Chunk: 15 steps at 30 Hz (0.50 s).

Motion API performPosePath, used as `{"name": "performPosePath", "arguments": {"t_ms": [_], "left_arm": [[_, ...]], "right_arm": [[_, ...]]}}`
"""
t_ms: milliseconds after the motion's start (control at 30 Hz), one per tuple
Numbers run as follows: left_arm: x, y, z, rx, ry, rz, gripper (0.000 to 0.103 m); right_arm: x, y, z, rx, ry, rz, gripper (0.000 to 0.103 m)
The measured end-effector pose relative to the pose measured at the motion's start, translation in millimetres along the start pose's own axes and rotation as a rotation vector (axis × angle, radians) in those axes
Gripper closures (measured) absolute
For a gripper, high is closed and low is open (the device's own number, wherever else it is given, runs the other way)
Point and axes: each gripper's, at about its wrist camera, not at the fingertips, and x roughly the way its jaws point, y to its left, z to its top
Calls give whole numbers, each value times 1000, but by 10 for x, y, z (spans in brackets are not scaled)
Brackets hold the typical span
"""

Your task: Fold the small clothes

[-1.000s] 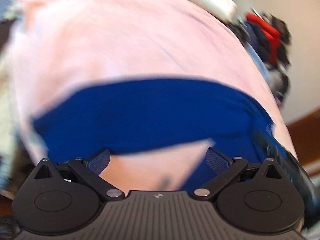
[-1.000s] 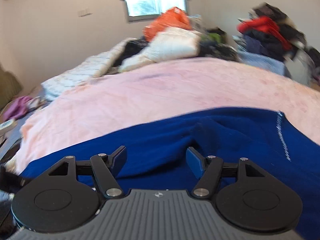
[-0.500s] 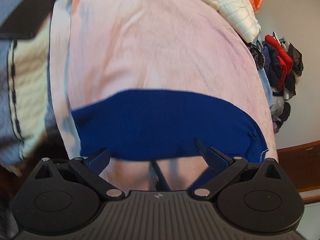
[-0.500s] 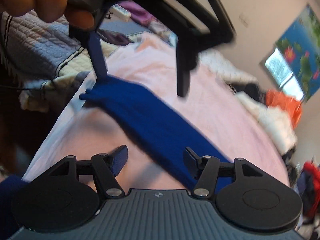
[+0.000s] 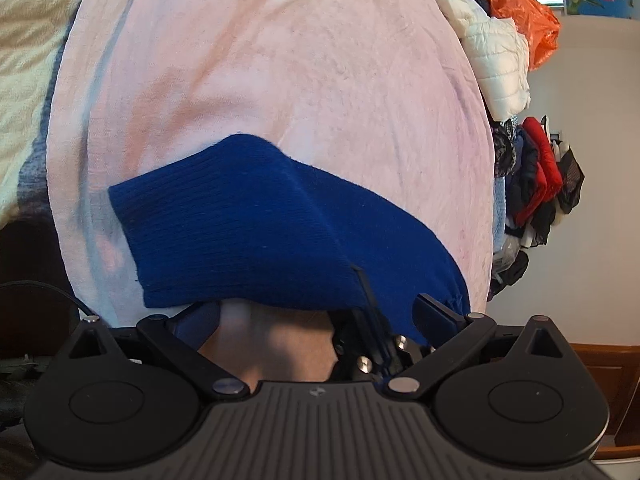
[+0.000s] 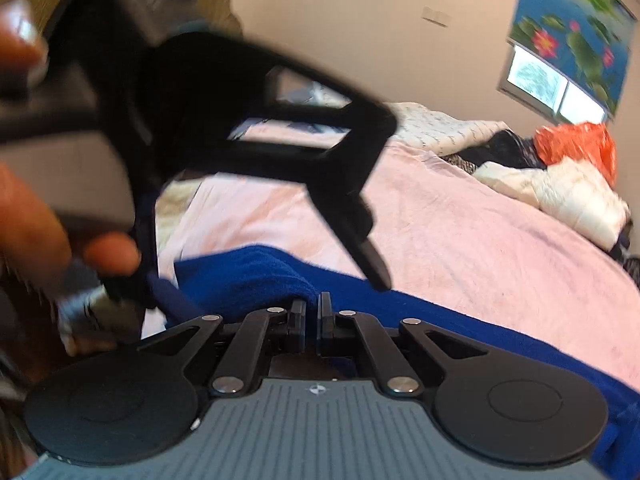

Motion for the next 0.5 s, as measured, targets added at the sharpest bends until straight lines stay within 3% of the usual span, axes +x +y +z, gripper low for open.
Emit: {"name": "performPosePath", "arguments": {"t_ms": [300,367,433,500], "left_arm": [[-145,-73,168,-9,-86,-45,1],[-162,-119,185,8,-106,-63,13],[-126,-174,210,43,-115,-71,33],[-48,-166,234,46,-96,-55,35]], "right_arm": [[-132,-215,-54,161,-38,8,100],[-169,-231,-72,185,-52,17,100],[-195,-230,-83,183,-56,13,100],[-200,-247,-96,187,-51,15,100]]}}
